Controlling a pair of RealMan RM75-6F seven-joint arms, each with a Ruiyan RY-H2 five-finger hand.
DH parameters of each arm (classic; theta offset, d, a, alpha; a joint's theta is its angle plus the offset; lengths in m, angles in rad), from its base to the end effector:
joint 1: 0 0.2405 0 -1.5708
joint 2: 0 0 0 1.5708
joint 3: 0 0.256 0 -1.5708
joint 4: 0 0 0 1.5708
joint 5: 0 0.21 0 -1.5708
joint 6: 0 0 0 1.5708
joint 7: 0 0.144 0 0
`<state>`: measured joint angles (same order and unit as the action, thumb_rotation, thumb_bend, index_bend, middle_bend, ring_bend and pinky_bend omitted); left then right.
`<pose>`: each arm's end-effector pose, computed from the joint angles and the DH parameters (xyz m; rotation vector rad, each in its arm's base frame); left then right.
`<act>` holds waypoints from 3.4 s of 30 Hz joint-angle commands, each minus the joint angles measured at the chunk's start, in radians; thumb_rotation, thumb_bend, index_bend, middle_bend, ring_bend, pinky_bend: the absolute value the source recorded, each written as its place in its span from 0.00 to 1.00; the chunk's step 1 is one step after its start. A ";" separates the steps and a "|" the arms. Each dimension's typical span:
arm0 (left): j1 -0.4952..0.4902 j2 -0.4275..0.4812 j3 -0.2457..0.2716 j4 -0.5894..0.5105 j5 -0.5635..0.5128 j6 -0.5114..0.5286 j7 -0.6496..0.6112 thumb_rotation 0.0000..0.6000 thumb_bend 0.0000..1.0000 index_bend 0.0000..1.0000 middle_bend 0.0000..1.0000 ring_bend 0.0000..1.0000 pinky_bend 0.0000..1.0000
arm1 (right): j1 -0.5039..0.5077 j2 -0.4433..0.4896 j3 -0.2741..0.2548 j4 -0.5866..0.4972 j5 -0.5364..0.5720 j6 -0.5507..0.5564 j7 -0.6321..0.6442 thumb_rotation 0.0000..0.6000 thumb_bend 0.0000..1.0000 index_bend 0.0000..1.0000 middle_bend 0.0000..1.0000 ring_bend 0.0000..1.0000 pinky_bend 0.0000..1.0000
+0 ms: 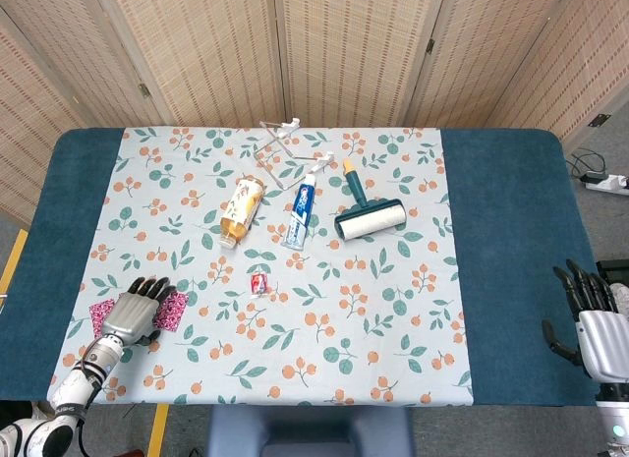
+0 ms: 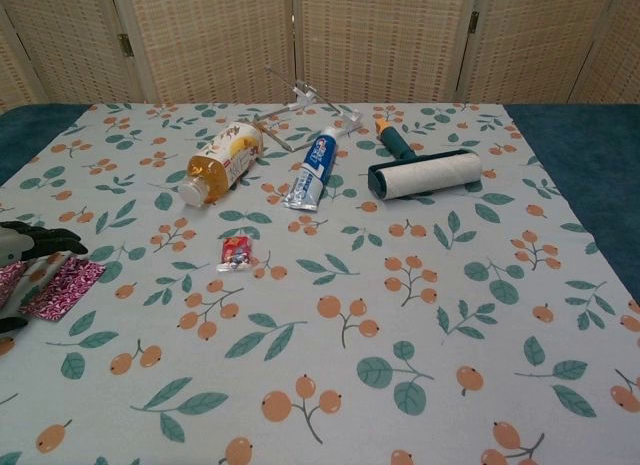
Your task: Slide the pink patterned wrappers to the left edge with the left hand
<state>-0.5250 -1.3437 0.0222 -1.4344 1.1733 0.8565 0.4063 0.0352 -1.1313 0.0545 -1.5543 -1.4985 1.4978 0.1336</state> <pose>-0.2970 0.2803 0.0266 -1.9429 -0.9090 -0.3791 -0.3290 -0.1667 0.1634 1.3068 -0.9854 0.9487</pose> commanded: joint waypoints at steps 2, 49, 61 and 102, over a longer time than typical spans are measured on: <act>-0.005 -0.002 0.001 0.001 -0.006 -0.001 0.007 0.96 0.36 0.10 0.00 0.00 0.00 | 0.000 -0.001 0.000 0.000 0.000 -0.001 -0.001 1.00 0.46 0.00 0.00 0.00 0.00; 0.126 0.098 -0.011 -0.036 -0.140 0.146 -0.095 1.00 0.36 0.18 0.00 0.00 0.00 | 0.012 0.027 0.018 -0.021 0.008 -0.011 -0.017 1.00 0.46 0.00 0.00 0.00 0.00; 0.133 0.087 -0.026 -0.051 -0.259 0.121 -0.049 1.00 0.36 0.18 0.00 0.00 0.00 | 0.020 0.029 0.021 -0.016 0.011 -0.021 -0.013 1.00 0.46 0.00 0.00 0.00 0.00; 0.108 0.072 -0.043 -0.059 -0.447 0.108 0.031 1.00 0.36 0.12 0.00 0.00 0.00 | 0.022 0.027 0.019 -0.007 0.020 -0.027 -0.001 1.00 0.46 0.00 0.00 0.00 0.00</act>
<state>-0.4165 -1.2722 -0.0211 -1.4924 0.7269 0.9639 0.4366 0.0566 -1.1046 0.0732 -1.5618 -1.4781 1.4712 0.1325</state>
